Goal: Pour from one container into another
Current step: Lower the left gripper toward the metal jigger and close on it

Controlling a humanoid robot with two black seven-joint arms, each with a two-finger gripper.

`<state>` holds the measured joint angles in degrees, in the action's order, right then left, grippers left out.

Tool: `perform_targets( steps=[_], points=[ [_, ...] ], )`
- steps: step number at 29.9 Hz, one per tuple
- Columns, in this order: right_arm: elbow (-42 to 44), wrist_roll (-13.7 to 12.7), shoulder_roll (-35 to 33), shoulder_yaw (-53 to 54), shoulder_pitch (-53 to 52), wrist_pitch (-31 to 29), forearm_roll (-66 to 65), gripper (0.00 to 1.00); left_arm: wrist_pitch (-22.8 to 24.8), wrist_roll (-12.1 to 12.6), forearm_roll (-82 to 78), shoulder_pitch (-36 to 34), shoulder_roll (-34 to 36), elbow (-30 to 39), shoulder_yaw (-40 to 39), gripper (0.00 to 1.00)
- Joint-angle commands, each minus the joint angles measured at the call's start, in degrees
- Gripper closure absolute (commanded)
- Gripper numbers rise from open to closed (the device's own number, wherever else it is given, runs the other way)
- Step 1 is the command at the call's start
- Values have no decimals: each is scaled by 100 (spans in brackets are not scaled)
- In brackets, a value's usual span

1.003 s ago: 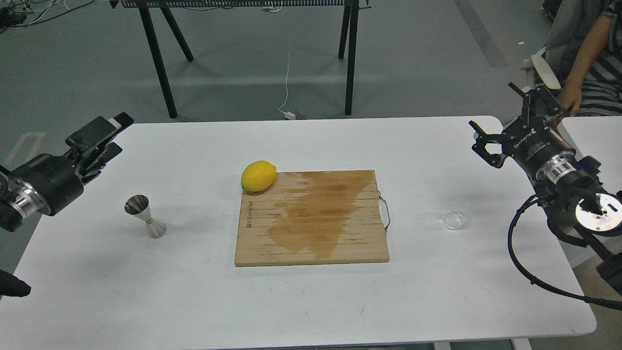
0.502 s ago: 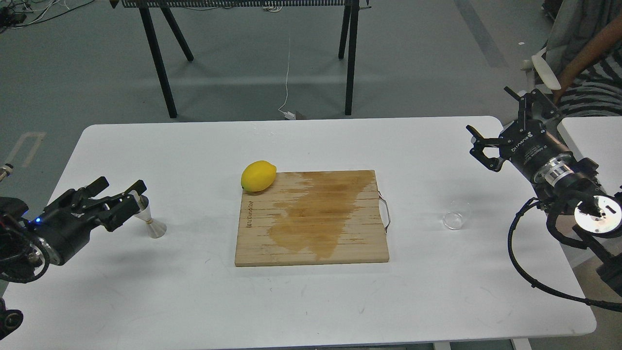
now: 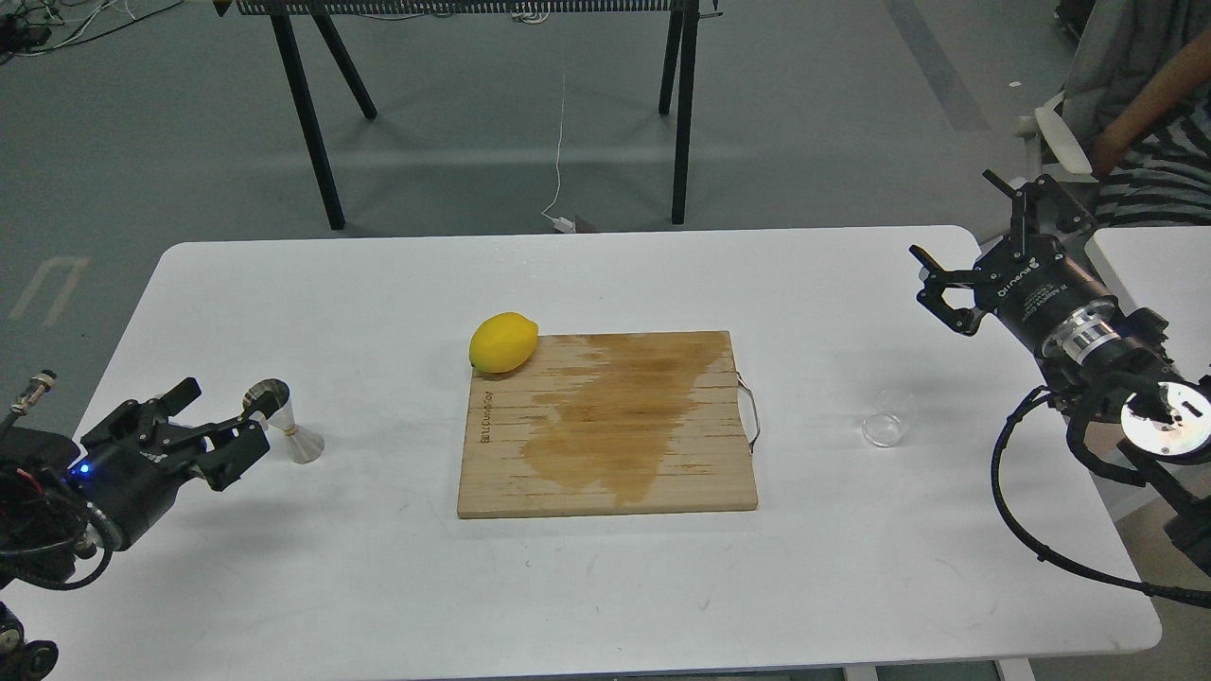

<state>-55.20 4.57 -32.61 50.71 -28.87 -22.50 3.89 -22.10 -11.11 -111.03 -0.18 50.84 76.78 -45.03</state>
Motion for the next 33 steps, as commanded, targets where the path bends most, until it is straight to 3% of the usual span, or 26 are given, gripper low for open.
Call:
perform_targets(
  steps=[1,9,33],
  points=[
    [-8,0,0,0,5,0,-2,1,-31,12,-253,44,-224,-5,-23,1],
    [-8,0,0,0,-4,0,-2,1,4,188,-279,53,-329,-356,-5,1],
    [-8,0,0,-184,-48,9,-2,1,83,144,-183,-369,-1164,-1640,39,3]
  ],
)
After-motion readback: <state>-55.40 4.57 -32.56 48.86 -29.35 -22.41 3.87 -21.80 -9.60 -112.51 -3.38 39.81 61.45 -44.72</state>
